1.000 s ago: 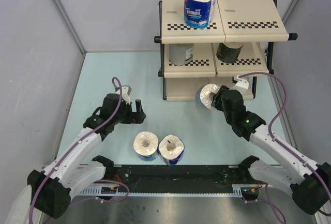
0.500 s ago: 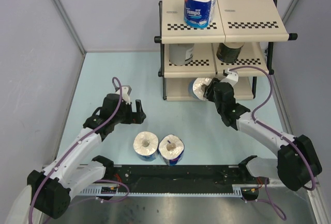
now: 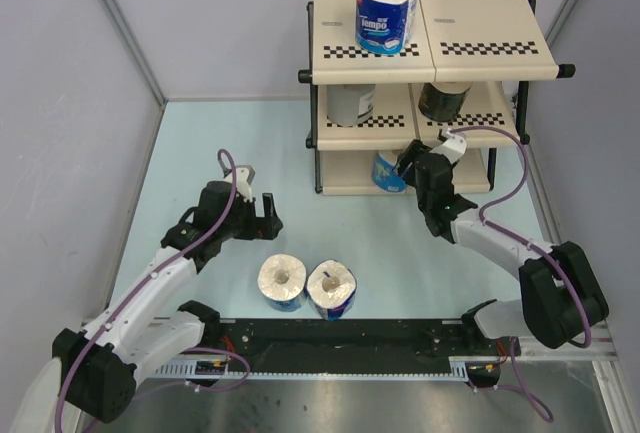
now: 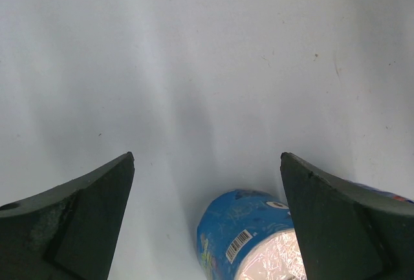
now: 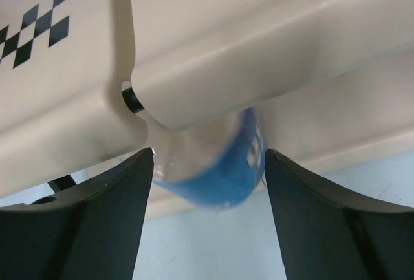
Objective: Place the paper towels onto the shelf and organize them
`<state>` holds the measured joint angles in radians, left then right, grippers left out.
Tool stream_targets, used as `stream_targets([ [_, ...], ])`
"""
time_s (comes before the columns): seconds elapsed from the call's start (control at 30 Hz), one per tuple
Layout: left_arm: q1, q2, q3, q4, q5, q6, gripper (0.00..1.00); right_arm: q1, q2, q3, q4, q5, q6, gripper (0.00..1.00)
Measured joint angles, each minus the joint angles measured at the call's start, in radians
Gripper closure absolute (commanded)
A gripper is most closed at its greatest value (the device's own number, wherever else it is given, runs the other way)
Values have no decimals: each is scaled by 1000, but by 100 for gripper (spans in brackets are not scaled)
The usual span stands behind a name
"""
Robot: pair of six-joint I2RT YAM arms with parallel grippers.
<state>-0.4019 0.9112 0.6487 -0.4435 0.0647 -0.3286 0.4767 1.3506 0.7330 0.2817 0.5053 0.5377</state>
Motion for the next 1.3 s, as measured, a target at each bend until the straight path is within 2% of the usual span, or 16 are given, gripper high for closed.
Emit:
stream_targets([
  [0.23, 0, 0, 0, 0, 0, 0, 0, -3, -62, 0, -26, -40, -5, 22],
  [0.43, -2, 0, 0, 0, 0, 0, 0, 45, -294, -26, -121, -101, -25, 23],
  [0.53, -2, 0, 0, 0, 0, 0, 0, 147, -404, -32, -219, -138, -47, 23],
  [0.67, -2, 0, 0, 0, 0, 0, 0, 407, -463, -36, -352, -253, -98, 22],
  [0.9, -2, 0, 0, 0, -1, 0, 0, 640, -379, -48, -438, -445, -161, 21],
  [1.07, -2, 0, 0, 0, 1, 0, 0, 678, -219, -7, -422, -506, -217, 21],
  [1.2, -2, 1, 0, 0, 1, 0, 0, 698, -45, 117, -427, -523, -273, 20],
  [1.3, -2, 1, 0, 0, 1, 0, 0, 718, 27, 184, -420, -526, -304, 20],
])
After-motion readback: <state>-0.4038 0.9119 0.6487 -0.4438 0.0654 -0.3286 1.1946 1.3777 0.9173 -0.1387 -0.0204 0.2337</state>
